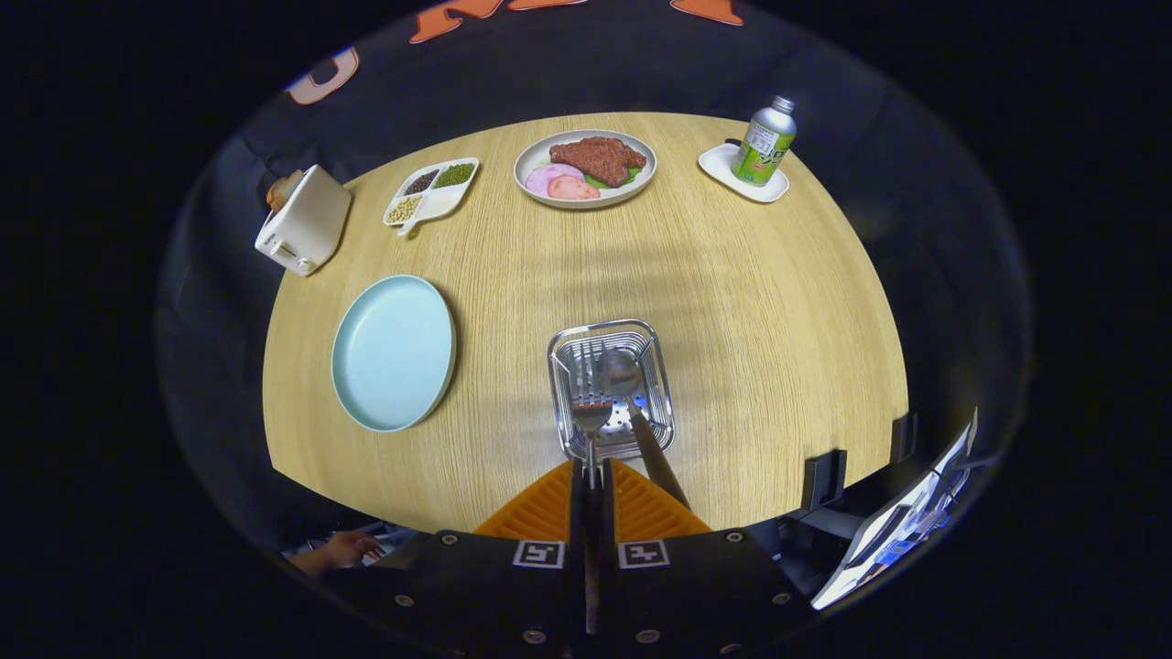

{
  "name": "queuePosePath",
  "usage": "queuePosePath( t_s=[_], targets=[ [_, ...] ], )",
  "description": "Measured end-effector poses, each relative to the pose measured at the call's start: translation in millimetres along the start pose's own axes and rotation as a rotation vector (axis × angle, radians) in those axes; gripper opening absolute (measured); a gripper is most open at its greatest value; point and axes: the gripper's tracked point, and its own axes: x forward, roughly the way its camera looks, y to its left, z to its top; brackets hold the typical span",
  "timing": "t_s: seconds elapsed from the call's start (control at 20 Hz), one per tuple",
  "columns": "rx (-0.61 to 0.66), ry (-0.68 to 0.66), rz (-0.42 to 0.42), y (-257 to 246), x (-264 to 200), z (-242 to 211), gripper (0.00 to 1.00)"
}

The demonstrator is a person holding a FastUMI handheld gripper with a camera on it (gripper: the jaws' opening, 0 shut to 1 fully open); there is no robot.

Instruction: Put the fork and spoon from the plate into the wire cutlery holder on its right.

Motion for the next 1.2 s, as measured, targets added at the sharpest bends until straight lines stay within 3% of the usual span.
queuePosePath(
  t_s=[0.2, 0.4, 0.55, 0.7, 0.95, 1.2],
  targets=[
    [0.019, -0.029, 0.036, 3, -1, 10, 0.10],
    [0.030, -0.175, 0.105, 12, -28, 47, 0.17],
    [0.024, -0.347, 0.138, 13, -63, 88, 0.26],
    [0.014, -0.557, 0.135, 12, -110, 130, 0.50],
    [0.036, -0.954, 0.052, -3, -190, 192, 0.62],
    [0.052, -1.194, 0.056, 2, -256, 209, 0.80]
  ],
)
